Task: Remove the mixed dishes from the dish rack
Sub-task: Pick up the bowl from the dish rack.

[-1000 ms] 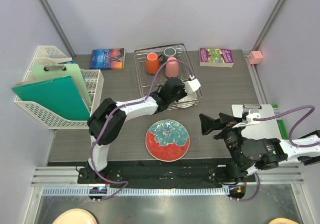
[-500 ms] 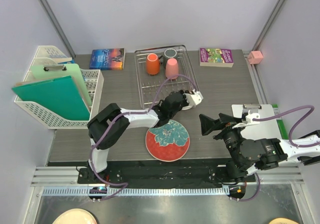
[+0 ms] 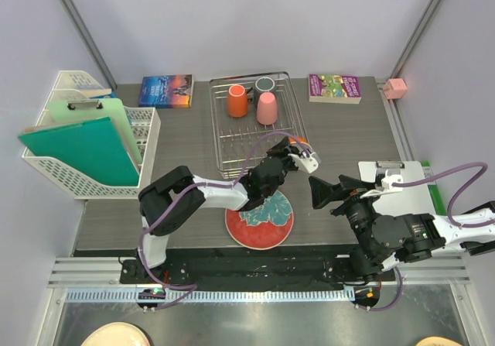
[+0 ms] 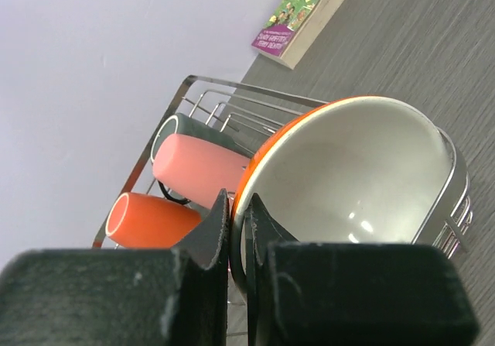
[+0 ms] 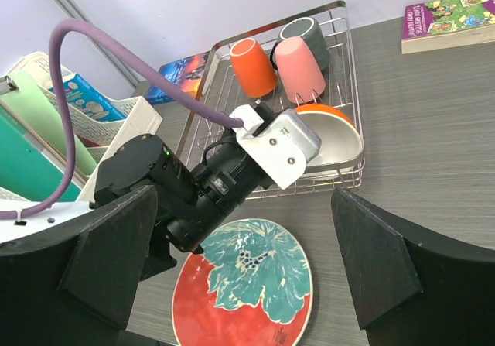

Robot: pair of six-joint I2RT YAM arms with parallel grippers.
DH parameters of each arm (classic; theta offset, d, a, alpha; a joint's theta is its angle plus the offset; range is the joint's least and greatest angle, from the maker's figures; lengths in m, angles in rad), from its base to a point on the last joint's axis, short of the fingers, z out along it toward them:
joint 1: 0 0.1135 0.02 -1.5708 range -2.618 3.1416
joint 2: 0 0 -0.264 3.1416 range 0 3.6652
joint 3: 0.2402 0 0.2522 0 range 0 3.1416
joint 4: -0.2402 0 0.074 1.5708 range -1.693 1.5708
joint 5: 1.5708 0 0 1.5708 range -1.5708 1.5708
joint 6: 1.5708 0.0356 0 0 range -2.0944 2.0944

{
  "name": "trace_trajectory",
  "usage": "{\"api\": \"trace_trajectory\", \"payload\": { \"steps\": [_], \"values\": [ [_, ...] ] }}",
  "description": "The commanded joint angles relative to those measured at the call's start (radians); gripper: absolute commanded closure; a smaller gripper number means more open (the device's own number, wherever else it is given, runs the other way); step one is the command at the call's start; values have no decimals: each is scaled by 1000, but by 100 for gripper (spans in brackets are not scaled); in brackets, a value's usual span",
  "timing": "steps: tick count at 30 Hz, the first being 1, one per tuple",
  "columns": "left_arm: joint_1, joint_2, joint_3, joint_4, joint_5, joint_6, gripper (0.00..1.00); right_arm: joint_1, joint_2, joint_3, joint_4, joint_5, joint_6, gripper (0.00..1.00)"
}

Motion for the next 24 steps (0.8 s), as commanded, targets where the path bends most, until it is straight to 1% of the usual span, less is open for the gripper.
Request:
{"api": "trace_trajectory", "payload": {
  "steps": [1,4,5,9,11,12,13,15,16,17,18,19,20,21,22,23,24],
  "values": [
    [-15,-106,33,121,13,1,100,3,-2,22,21,130,34,0],
    [-12,-150,66,29,31,-25,100,4,1,33,20,136,34,0],
    [-9,-181,88,-30,37,-40,100,4,2,37,21,136,34,0],
    [20,-230,144,-106,39,-108,100,4,2,52,20,133,39,0],
    [38,-247,174,-159,38,-178,100,4,8,62,17,130,34,0],
    [66,-259,214,-243,39,-219,100,4,9,75,18,130,30,0],
    [83,-263,245,-297,41,-311,100,4,10,85,17,130,24,0],
    [127,-270,332,-417,34,-419,100,3,10,111,15,133,2,1],
    [144,-273,355,-519,34,-519,100,1,9,120,15,133,-7,0],
    [155,-275,386,-586,30,-572,100,3,5,137,15,136,-25,1],
    [179,-270,487,-662,7,-623,100,4,1,144,15,138,-36,0],
    [190,-254,541,-860,8,-689,100,4,-2,152,17,144,-48,0],
    [201,-243,608,-961,30,-794,100,3,-4,166,17,160,-61,0],
    [224,-229,666,-1073,98,-845,100,4,-8,172,17,168,-85,0],
    [232,-218,760,-1154,128,-887,100,4,-5,180,17,176,-96,0],
    [236,-223,779,-1266,158,-958,100,4,-4,197,18,184,-108,0],
    [248,-232,788,-1301,200,-990,100,6,-1,207,17,202,-142,1]
  ]
}}
